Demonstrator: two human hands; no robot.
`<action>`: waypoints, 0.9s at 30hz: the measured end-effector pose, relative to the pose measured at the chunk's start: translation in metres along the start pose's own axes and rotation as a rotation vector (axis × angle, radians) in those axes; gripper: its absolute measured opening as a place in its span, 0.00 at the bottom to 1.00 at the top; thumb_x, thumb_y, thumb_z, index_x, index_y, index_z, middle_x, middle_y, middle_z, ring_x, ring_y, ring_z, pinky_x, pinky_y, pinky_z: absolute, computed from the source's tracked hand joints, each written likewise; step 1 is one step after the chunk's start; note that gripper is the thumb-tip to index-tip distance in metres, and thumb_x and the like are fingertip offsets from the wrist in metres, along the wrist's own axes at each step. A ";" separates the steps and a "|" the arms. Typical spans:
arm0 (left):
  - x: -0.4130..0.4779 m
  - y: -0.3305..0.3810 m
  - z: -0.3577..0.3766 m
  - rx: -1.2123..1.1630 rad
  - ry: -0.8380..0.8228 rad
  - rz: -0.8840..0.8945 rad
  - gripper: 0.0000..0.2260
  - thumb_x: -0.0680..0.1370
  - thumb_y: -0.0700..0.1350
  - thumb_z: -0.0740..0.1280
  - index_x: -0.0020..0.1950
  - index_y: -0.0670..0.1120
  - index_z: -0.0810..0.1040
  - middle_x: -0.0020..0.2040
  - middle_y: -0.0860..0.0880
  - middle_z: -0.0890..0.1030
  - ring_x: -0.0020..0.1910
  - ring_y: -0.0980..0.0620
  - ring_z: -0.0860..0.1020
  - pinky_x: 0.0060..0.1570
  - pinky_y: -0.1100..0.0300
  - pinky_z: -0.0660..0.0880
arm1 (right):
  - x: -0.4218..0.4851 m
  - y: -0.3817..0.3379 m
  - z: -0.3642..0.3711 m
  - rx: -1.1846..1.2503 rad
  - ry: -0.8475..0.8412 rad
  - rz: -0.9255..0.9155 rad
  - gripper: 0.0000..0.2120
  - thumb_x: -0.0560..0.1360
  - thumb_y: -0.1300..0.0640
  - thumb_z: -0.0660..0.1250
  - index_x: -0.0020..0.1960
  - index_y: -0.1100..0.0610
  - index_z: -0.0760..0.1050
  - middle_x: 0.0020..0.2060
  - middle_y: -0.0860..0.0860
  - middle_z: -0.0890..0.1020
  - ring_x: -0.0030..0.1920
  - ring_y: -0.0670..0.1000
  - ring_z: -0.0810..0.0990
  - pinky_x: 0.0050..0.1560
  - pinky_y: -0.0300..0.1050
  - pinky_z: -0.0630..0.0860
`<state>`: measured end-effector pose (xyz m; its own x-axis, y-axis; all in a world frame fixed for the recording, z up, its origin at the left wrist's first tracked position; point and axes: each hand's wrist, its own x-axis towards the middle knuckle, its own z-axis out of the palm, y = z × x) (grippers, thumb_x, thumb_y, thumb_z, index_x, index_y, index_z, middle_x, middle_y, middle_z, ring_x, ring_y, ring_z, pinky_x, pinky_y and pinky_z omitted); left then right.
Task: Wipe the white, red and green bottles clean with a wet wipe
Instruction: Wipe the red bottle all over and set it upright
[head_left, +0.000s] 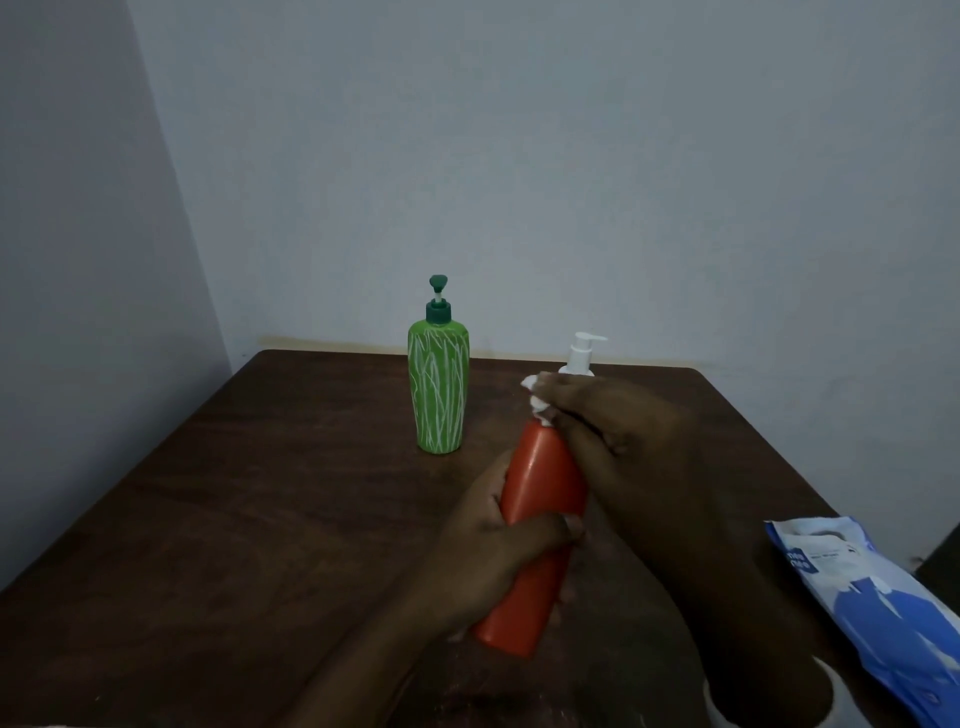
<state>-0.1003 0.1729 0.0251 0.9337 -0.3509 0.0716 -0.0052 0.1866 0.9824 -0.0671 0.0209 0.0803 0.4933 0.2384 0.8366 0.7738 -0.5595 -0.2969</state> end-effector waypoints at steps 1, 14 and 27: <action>-0.001 0.000 0.003 0.002 -0.013 0.002 0.23 0.73 0.42 0.74 0.63 0.63 0.75 0.48 0.41 0.85 0.37 0.38 0.81 0.38 0.44 0.80 | 0.001 -0.001 0.005 -0.065 -0.007 -0.048 0.12 0.73 0.65 0.72 0.55 0.57 0.83 0.54 0.48 0.84 0.56 0.44 0.81 0.60 0.44 0.75; -0.003 -0.007 -0.007 0.066 0.004 -0.034 0.25 0.77 0.42 0.74 0.66 0.65 0.71 0.49 0.43 0.86 0.38 0.41 0.83 0.38 0.44 0.81 | 0.000 0.000 -0.010 0.094 -0.094 0.235 0.11 0.73 0.57 0.73 0.54 0.50 0.83 0.49 0.40 0.84 0.50 0.36 0.80 0.51 0.32 0.75; -0.008 -0.005 -0.012 0.102 0.023 0.034 0.26 0.73 0.45 0.75 0.64 0.67 0.72 0.50 0.40 0.84 0.37 0.41 0.83 0.37 0.47 0.80 | -0.004 0.001 -0.019 0.098 -0.084 0.277 0.10 0.73 0.57 0.72 0.53 0.50 0.83 0.47 0.41 0.84 0.49 0.39 0.82 0.49 0.39 0.78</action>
<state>-0.1033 0.1861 0.0170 0.9405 -0.3242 0.1021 -0.0720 0.1036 0.9920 -0.0760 0.0045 0.0856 0.7187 0.1542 0.6780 0.6379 -0.5342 -0.5547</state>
